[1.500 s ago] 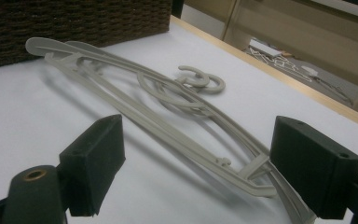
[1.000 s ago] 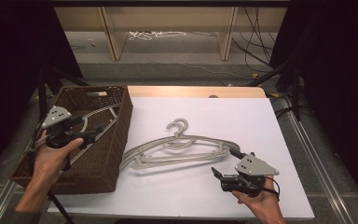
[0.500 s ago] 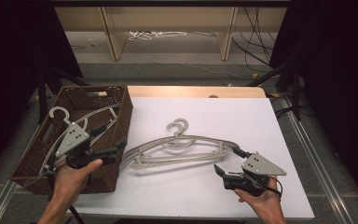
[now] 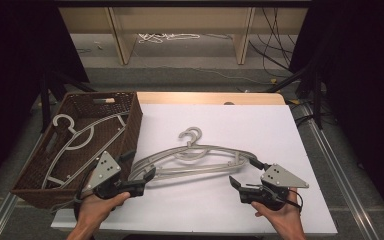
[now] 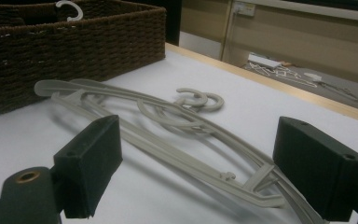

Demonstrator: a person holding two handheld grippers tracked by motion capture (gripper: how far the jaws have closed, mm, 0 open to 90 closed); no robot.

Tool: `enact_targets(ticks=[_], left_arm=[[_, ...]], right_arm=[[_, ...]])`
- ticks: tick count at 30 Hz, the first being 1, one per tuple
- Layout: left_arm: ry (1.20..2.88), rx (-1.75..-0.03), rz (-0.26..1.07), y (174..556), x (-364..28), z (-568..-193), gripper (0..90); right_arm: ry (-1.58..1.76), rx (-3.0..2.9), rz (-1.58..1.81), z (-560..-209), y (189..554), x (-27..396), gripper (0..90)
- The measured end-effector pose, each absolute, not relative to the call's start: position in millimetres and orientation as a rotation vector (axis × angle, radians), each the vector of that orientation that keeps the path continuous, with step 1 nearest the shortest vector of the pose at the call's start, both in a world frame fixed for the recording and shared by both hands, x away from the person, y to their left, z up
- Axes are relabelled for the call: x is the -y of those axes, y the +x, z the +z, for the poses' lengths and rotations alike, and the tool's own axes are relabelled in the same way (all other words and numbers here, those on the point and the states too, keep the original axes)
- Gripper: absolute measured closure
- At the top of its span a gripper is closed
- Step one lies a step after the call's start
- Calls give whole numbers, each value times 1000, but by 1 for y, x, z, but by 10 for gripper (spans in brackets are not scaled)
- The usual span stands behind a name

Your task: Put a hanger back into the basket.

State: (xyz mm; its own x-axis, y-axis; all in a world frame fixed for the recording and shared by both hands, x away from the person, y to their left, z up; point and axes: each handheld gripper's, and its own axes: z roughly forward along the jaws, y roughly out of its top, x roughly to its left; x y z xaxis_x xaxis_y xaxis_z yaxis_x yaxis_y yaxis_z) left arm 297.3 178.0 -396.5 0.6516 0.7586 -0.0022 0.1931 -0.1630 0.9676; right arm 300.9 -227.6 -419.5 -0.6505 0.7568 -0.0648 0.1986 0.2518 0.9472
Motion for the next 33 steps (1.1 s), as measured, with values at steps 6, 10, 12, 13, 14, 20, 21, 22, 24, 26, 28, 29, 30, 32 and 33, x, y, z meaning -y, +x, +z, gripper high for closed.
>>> enact_targets(ticks=[6, 10, 12, 13, 14, 20, 21, 22, 24, 26, 28, 29, 30, 32, 33], left_arm=[[1709, -778, 603, 296, -181, -410, 163], [1711, -777, 604, 294, -181, -414, 163], [1711, -775, 609, 294, -180, -417, 163], [1709, -773, 604, 294, -180, -419, 163], [1718, -780, 604, 294, -180, -420, 163], [1736, -795, 593, 294, -178, -429, 163], [1745, -792, 591, 295, -177, -430, 163], [1744, -790, 589, 295, -176, -431, 163], [1756, -785, 583, 295, -174, -432, 163], [1762, -783, 581, 296, -173, -433, 163], [1769, -774, 586, 294, -173, -433, 163], [1765, -771, 585, 293, -172, -433, 162], [1766, -767, 582, 293, -173, -434, 163], [1763, -772, 575, 292, -173, -434, 163], [1762, -768, 580, 292, -174, -434, 163]], right_arm=[[879, -2025, 1407, -421, 301, 227, 164], [864, -2022, 1391, -421, 301, 228, 164], [858, -2022, 1399, -422, 301, 228, 164], [884, -2035, 1409, -422, 300, 227, 164], [887, -2034, 1402, -422, 300, 227, 164], [862, -2046, 1396, -422, 307, 228, 166], [848, -2059, 1382, -421, 310, 228, 166], [837, -2074, 1370, -420, 313, 227, 166], [788, -2099, 1338, -418, 322, 225, 175], [746, -2143, 1278, -416, 334, 223, 175], [734, -2172, 1252, -415, 349, 221, 173], [734, -2206, 1238, -415, 358, 219, 174], [727, -2233, 1214, -415, 366, 218, 185], [718, -2234, 1167, -415, 380, 215, 183], [725, -2269, 1135, -415, 387, 213, 183]])
